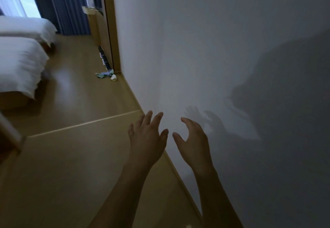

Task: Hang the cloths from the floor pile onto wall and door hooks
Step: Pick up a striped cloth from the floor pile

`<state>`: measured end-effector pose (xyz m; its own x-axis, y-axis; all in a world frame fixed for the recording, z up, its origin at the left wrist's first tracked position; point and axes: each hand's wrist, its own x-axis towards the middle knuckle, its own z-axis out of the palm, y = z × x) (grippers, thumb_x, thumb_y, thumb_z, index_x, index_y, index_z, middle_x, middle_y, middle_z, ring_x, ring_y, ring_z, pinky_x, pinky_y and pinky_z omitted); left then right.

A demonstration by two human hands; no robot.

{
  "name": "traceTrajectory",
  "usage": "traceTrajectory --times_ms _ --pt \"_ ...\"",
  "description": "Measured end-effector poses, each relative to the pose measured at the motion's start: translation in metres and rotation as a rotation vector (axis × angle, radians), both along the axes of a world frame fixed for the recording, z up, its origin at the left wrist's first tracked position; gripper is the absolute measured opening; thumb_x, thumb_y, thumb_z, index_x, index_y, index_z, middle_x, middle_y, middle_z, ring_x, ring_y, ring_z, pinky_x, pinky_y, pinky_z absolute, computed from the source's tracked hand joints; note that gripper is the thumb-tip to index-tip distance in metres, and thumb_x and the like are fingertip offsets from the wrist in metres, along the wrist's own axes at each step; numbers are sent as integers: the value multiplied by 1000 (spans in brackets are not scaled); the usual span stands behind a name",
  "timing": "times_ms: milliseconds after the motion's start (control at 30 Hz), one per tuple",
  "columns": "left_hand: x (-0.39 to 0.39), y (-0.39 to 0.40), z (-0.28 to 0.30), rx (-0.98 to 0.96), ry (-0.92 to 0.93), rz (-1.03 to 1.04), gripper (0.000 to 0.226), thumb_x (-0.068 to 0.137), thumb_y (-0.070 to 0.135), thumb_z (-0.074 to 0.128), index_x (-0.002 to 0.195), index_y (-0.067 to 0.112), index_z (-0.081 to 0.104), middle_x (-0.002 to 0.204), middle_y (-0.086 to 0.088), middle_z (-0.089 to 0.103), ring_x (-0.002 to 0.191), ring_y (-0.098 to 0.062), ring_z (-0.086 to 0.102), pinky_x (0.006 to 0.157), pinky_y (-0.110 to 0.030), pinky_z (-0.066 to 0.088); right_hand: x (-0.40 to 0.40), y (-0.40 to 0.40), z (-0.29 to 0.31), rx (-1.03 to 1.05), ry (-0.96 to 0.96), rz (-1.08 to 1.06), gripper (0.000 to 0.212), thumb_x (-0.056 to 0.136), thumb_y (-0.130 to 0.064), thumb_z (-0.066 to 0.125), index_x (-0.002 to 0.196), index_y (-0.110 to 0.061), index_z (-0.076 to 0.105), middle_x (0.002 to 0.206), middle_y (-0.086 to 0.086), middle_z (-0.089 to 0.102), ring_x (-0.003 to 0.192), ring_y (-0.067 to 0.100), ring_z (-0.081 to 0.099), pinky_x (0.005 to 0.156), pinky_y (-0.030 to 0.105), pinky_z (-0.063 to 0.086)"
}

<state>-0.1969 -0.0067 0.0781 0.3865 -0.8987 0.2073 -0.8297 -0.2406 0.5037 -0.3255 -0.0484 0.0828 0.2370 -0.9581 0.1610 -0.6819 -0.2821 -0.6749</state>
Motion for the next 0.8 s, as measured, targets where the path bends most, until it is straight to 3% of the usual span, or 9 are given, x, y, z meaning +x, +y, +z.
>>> traceTrajectory --times_ms 400,667,800 --pt "181 -47 -8 15 5 141 54 98 46 44 148 37 28 158 3 24 147 -19 17 118 -52 14 191 -73 -7 -24 49 185 58 90 -41 61 142 -28 40 146 -6 43 129 12 44 104 27 36" --pt "274 -112 -19 34 -1 276 55 97 47 44 148 38 26 159 3 23 147 -18 16 118 -52 12 296 -153 -18 13 3 289 59 89 -38 63 143 -28 40 146 -4 43 132 16 42 109 39 39" --pt "322 -161 -24 58 -32 356 55 97 47 44 148 37 26 158 3 24 147 -19 17 117 -51 13 352 -212 -24 9 -12 372 59 88 -35 64 142 -27 42 142 -3 47 128 15 45 105 32 40"
